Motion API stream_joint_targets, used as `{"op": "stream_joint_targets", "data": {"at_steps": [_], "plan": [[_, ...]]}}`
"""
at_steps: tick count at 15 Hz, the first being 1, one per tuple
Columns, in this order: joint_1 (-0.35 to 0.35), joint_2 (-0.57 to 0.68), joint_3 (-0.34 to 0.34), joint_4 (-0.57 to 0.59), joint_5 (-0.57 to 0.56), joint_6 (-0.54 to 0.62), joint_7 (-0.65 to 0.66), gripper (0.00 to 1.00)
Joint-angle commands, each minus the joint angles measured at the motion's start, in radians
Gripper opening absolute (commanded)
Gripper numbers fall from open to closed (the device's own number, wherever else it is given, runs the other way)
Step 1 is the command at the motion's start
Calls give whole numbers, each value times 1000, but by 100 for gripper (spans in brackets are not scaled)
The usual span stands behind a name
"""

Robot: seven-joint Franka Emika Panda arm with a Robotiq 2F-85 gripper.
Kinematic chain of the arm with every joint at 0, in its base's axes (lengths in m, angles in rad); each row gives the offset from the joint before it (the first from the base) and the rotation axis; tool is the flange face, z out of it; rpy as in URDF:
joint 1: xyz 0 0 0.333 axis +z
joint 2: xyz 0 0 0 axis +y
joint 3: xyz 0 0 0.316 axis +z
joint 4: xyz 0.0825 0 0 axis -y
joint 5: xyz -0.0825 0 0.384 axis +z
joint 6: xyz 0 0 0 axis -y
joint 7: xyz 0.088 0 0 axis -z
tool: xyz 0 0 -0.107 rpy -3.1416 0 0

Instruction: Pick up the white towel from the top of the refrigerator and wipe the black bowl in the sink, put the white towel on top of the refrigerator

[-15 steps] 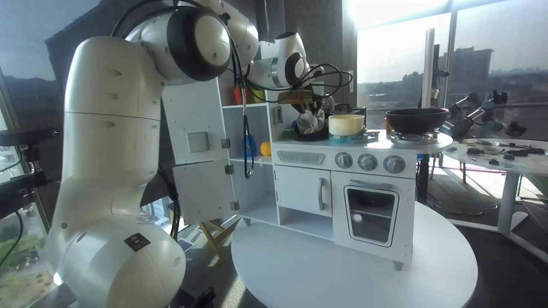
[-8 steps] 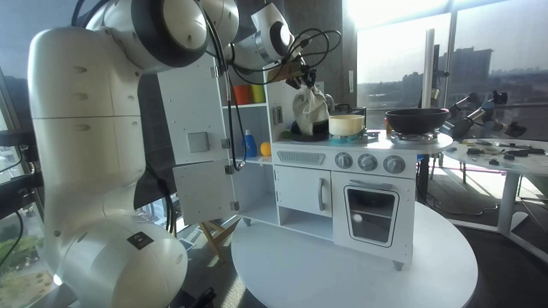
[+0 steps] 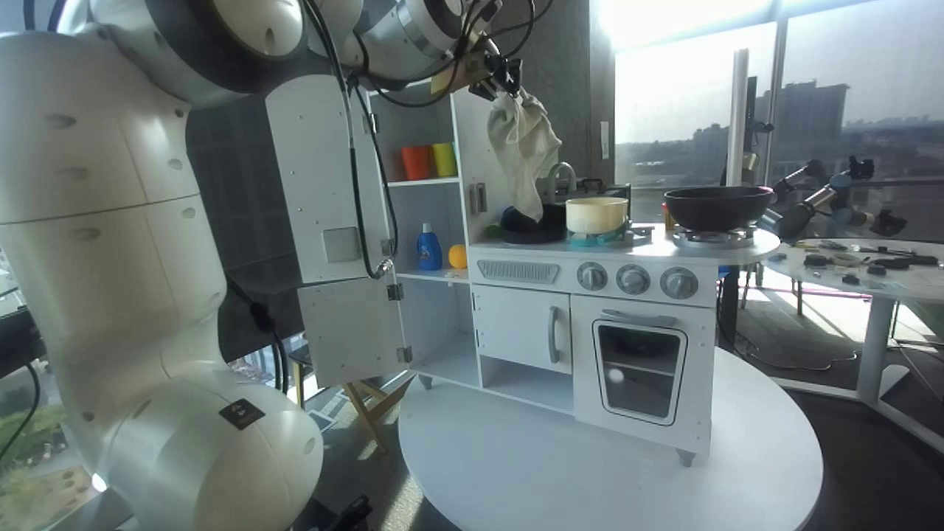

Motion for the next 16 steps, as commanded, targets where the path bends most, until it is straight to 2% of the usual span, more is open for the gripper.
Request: {"op": "stream_joint_targets", "data": {"at_steps": [1,3,10,13,16], "plan": [[-5,-43,31,-18,8,44,9,11],[-3,-56,47,-21,21,71,1,11],[-24,-100,99,2,-105,135,117,11],[-28,-113,134,15,-159,139,154,11],[-35,-110,179,43,-266,151,208,11]]}}
